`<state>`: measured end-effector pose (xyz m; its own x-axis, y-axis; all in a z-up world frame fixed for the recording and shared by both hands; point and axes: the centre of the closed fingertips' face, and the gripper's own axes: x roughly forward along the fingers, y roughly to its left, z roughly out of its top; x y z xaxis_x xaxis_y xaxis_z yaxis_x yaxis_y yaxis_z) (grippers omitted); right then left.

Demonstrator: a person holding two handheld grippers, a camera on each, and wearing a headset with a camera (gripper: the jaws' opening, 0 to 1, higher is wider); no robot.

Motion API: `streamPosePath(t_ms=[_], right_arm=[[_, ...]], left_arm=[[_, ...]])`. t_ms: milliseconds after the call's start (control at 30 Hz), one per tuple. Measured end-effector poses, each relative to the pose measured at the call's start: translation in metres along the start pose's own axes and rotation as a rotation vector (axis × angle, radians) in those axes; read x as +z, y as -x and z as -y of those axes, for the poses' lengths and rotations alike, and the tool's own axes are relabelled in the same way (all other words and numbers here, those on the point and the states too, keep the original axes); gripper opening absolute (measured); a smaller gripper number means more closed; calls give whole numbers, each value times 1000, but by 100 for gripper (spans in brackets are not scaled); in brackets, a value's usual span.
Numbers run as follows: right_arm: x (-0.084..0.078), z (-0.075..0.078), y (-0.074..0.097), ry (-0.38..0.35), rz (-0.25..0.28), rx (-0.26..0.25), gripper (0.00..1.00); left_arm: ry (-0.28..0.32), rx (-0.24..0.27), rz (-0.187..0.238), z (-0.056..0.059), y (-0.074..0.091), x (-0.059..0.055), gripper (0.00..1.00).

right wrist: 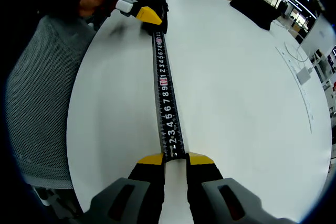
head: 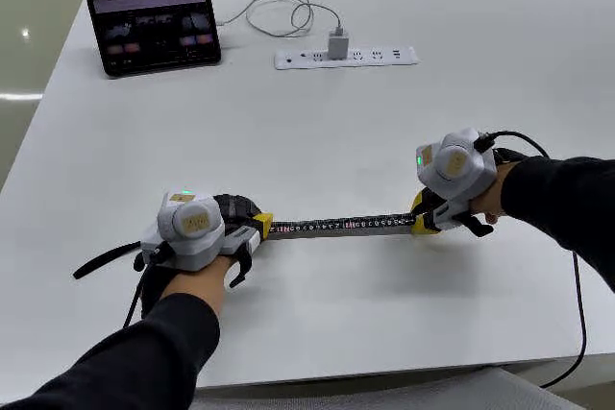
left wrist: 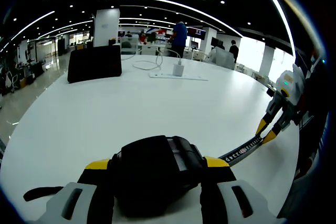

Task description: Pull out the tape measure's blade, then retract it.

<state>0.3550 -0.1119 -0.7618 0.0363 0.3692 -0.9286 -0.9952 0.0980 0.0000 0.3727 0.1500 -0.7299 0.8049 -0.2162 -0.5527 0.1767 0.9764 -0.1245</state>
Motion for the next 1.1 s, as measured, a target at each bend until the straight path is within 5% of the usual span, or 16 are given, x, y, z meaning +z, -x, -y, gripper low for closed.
streamPosePath(t_ms=[1100], right_arm=[[28,-9,-5,12,24,14,11]], left_arm=[[3,-2,-7,0,-1,-1,63]])
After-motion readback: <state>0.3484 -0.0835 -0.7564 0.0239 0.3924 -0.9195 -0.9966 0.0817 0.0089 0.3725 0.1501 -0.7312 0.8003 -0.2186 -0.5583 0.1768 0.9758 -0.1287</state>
